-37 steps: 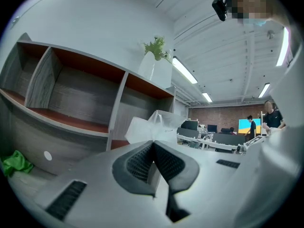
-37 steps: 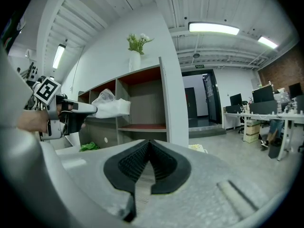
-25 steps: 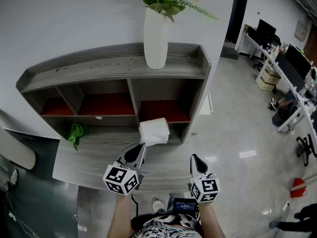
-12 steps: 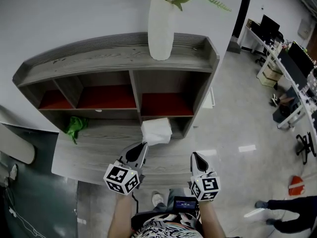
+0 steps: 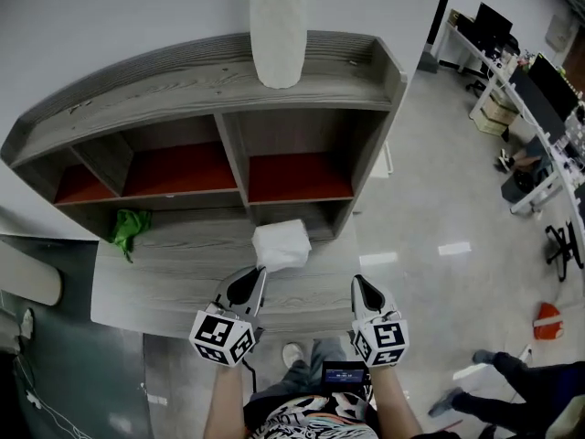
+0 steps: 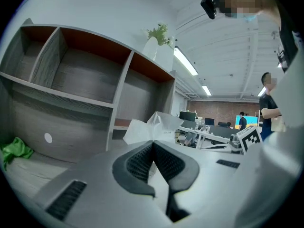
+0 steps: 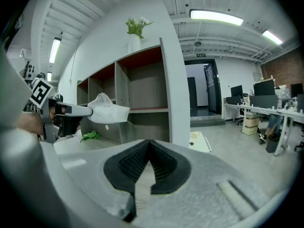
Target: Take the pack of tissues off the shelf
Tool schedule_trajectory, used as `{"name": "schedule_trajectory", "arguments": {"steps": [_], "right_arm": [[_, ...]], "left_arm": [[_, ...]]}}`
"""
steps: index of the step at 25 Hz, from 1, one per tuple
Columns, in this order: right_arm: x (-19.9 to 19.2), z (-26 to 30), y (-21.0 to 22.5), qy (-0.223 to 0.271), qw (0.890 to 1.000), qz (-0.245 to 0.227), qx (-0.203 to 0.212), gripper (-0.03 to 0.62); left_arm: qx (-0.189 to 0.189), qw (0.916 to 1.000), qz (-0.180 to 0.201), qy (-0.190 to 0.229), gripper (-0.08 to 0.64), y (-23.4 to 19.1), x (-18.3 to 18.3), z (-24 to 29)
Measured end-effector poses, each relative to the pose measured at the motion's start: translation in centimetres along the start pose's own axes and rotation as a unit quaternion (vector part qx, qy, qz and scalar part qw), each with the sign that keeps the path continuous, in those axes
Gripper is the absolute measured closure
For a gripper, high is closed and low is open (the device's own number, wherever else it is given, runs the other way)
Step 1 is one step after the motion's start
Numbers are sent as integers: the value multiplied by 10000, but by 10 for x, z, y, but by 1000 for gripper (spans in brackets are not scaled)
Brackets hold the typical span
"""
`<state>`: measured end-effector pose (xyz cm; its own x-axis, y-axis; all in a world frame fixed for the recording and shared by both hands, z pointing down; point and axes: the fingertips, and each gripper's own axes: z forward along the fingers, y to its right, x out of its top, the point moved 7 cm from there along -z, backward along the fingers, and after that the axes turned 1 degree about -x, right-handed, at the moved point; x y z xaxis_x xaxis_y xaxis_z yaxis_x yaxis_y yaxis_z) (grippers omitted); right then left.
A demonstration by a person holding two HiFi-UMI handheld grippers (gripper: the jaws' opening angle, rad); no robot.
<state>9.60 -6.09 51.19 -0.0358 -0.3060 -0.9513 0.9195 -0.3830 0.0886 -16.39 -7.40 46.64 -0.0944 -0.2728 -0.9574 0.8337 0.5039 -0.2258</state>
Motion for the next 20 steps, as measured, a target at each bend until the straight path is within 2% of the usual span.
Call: {"name": "schedule_trajectory", "arguments": {"steps": [8, 20], "right_arm": [[-16, 6, -4, -236, 9996, 42, 114, 591], [-37, 22, 8, -497, 9985, 59, 205, 591]], "left_arm": [[193, 9991, -77, -375, 554, -7, -33, 2], [188, 9975, -205, -648, 554, -17, -77, 22]]}}
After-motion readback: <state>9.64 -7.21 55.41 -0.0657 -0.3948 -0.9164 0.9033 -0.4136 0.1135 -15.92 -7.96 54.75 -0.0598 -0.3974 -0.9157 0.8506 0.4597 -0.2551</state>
